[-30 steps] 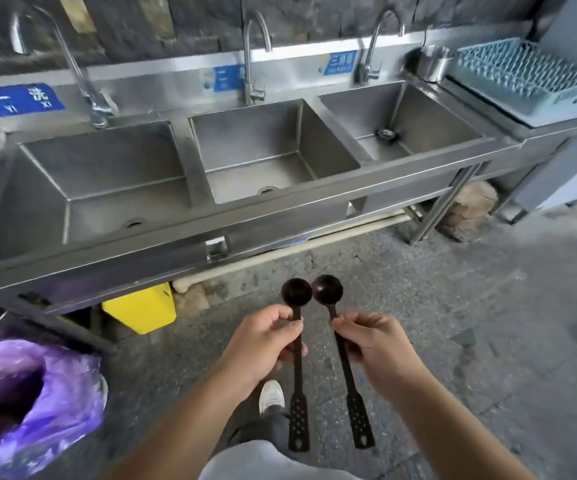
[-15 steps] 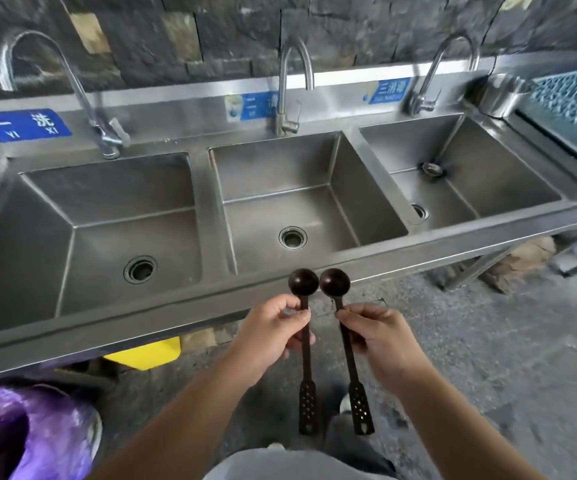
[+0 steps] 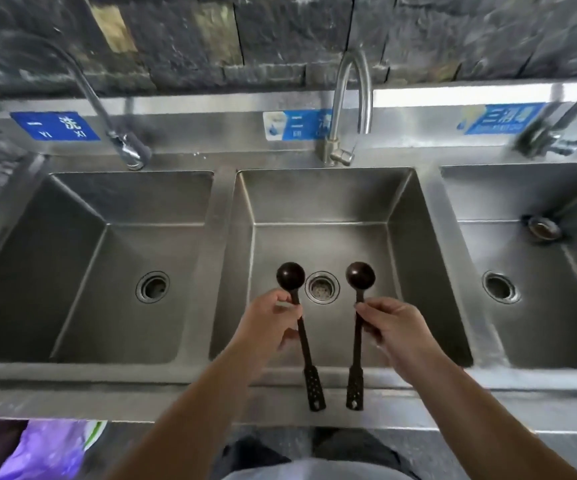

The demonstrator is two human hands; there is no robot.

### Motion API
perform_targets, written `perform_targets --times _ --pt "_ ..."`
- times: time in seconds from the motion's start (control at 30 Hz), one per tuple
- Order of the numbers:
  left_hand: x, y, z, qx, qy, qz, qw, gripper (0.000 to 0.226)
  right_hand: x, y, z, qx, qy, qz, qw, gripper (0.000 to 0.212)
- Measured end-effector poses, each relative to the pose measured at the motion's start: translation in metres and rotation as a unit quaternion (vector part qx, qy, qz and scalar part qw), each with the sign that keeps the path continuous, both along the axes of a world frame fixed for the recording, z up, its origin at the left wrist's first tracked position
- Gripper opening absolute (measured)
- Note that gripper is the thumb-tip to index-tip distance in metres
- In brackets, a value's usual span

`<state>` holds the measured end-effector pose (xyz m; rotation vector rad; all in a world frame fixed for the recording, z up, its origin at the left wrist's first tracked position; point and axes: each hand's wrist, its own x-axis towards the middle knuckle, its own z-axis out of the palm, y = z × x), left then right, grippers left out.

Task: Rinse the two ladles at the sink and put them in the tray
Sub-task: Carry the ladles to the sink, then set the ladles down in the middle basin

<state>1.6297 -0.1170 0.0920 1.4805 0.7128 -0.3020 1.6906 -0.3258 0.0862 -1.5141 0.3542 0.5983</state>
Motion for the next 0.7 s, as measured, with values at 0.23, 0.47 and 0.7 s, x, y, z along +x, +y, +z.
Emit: perform_targets --times 0.23,0.47,0.7 --pt "0.080 0.009 -0.072 -0.030 0.067 0.083 0.994 0.018 0.109 0.002 -0.077 -0.049 0.081 0.029 0.995 0.009" --pt "0.126 0.015 -0.195 0.001 0.140 0.090 0.986 0.021 0.143 0.018 -0.193 -0.118 0.143 -0.011 0.983 0.007" --pt "0.142 0.014 -0.295 0.022 0.174 0.089 0.980 0.028 0.155 0.020 -0.283 -0.181 0.158 0.011 0.971 0.022"
